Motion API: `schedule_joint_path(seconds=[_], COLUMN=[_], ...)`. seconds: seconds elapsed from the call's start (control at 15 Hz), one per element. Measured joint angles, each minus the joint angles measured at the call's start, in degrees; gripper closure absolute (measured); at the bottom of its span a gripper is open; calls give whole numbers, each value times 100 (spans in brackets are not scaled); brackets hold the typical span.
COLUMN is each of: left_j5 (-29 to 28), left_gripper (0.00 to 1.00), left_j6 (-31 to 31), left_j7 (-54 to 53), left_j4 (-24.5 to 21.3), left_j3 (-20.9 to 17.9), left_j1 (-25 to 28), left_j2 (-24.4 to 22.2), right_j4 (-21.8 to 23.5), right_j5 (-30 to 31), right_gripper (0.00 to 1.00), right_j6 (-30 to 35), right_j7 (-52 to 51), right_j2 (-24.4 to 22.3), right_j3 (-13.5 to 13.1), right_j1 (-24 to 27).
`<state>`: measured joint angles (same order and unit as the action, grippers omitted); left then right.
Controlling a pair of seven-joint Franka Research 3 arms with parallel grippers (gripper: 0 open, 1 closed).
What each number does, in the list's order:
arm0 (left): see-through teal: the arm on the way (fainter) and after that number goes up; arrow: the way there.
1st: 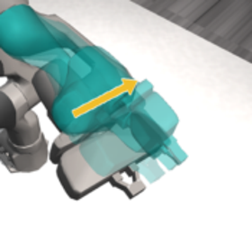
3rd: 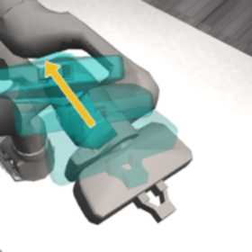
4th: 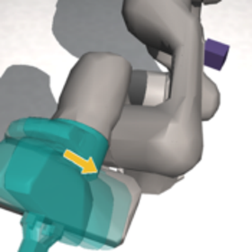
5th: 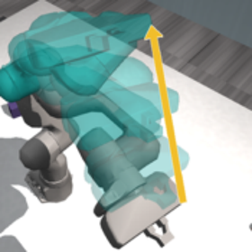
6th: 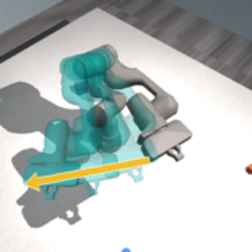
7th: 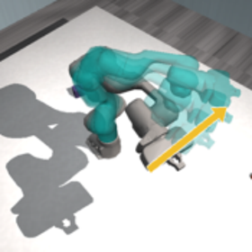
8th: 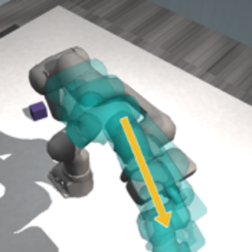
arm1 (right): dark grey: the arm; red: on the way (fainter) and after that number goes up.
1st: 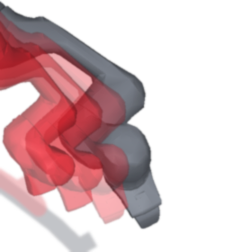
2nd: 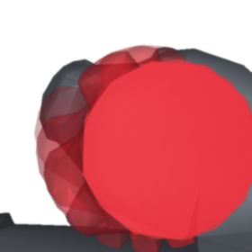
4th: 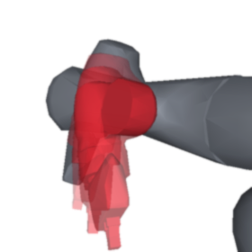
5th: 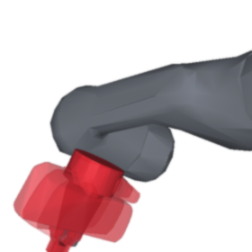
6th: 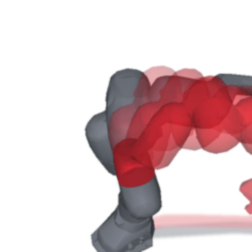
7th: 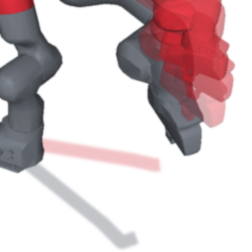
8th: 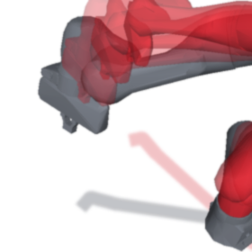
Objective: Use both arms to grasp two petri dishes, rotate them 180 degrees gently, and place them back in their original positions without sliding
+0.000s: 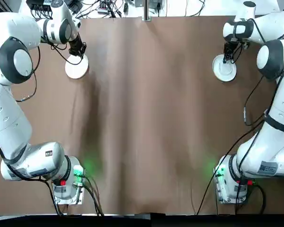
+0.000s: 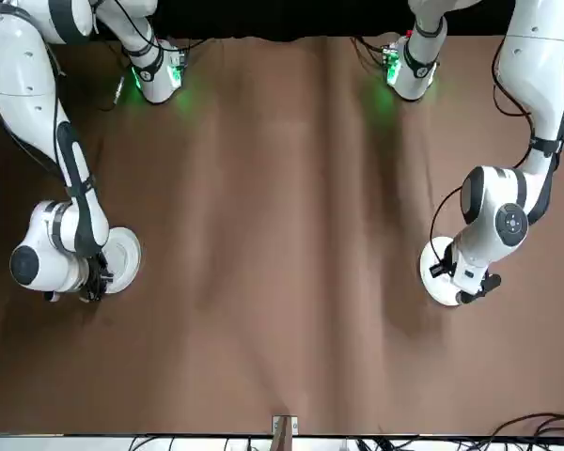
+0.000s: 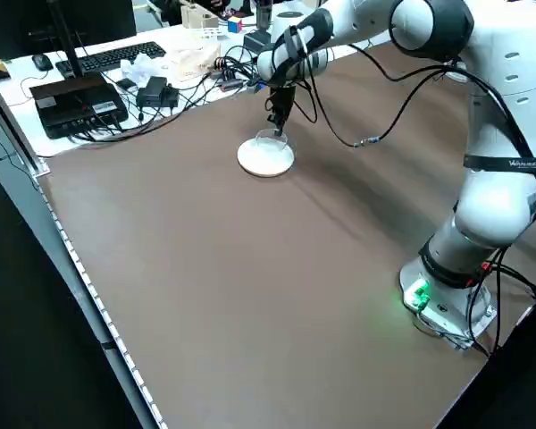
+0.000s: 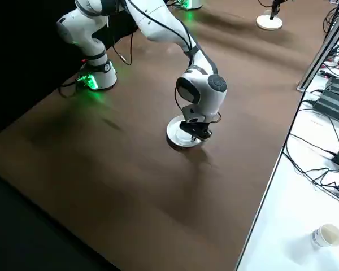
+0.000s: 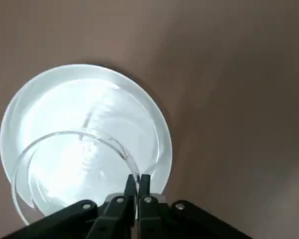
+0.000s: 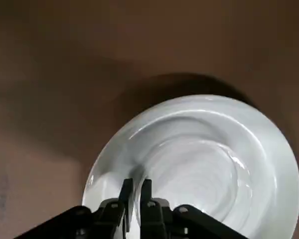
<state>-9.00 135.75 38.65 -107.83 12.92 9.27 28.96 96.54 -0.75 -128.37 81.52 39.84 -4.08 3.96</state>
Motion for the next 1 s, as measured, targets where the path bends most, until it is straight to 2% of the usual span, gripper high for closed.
schedule_joint_path(seconds=[0.07, 0.47, 0.53, 0.67, 1.0], left_j5=[9, 327, 327, 343, 343], left_gripper=[96, 96, 96, 96, 96], left_j6=[0, -1, -1, -1, 3], left_j7=[379, 2387, 2387, 3364, 3914], left_j4=[19, 219, 219, 477, 631], left_j3=[-5, -87, -87, -180, -370], left_j1=[24, 134, 134, 136, 116], left_j2=[11, 191, 191, 555, 890], right_j4=[-6, -175, -175, -430, -597], right_j5=[-56, -430, -430, -451, -458], right_gripper=[96, 96, 96, 96, 96], right_j6=[-3, 242, 242, 538, 592], right_j7=[-12, -546, -546, -932, -1887], right_j2=[0, -25, -25, -76, -325], right_j3=[5, 37, 37, 60, 69], right_j1=[0, -2, -2, -21, -37])
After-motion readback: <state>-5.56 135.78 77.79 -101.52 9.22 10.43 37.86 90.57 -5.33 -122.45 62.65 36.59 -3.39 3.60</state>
